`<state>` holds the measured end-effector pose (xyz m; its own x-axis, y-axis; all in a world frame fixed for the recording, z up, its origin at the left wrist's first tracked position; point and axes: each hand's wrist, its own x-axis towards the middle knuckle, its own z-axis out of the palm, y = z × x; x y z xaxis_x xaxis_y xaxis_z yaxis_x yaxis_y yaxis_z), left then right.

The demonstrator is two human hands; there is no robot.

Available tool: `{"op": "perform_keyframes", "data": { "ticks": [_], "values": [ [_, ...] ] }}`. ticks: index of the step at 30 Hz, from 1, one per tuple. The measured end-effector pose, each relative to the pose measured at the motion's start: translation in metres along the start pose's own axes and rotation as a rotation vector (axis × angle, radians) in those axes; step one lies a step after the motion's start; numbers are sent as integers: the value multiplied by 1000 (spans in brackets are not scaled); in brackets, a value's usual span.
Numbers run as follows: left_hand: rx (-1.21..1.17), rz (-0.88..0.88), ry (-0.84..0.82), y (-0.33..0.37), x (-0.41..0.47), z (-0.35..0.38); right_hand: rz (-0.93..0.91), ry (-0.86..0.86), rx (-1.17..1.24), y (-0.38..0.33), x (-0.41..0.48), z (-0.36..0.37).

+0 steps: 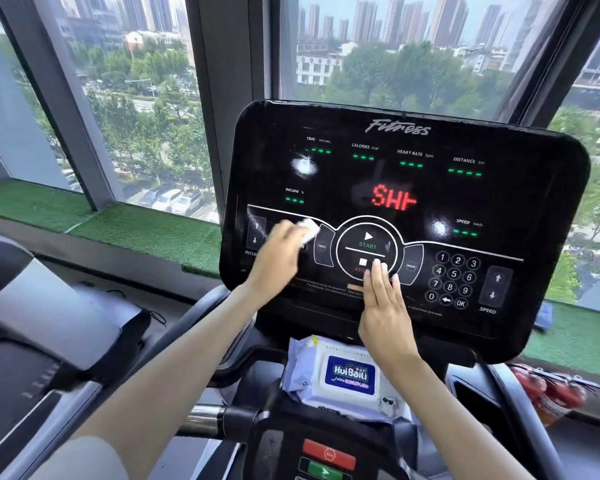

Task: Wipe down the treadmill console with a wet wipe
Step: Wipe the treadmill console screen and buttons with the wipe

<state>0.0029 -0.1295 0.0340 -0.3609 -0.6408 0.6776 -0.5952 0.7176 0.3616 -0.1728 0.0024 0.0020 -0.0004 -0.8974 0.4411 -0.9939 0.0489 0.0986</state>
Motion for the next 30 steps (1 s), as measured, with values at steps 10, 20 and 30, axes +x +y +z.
{"op": "perform_keyframes", "data": {
  "ticks": [10, 20, 30],
  "values": [
    [-28, -115, 12, -4, -23, 1, -27, 49, -1, 4, -2, 9],
    [-31, -24, -79, -7, -27, 2, -19, 24, -15, 2, -1, 7],
    [38, 245, -76, 34, -12, 31, -45, 27, 112, 13, -3, -5]
  ]
}}
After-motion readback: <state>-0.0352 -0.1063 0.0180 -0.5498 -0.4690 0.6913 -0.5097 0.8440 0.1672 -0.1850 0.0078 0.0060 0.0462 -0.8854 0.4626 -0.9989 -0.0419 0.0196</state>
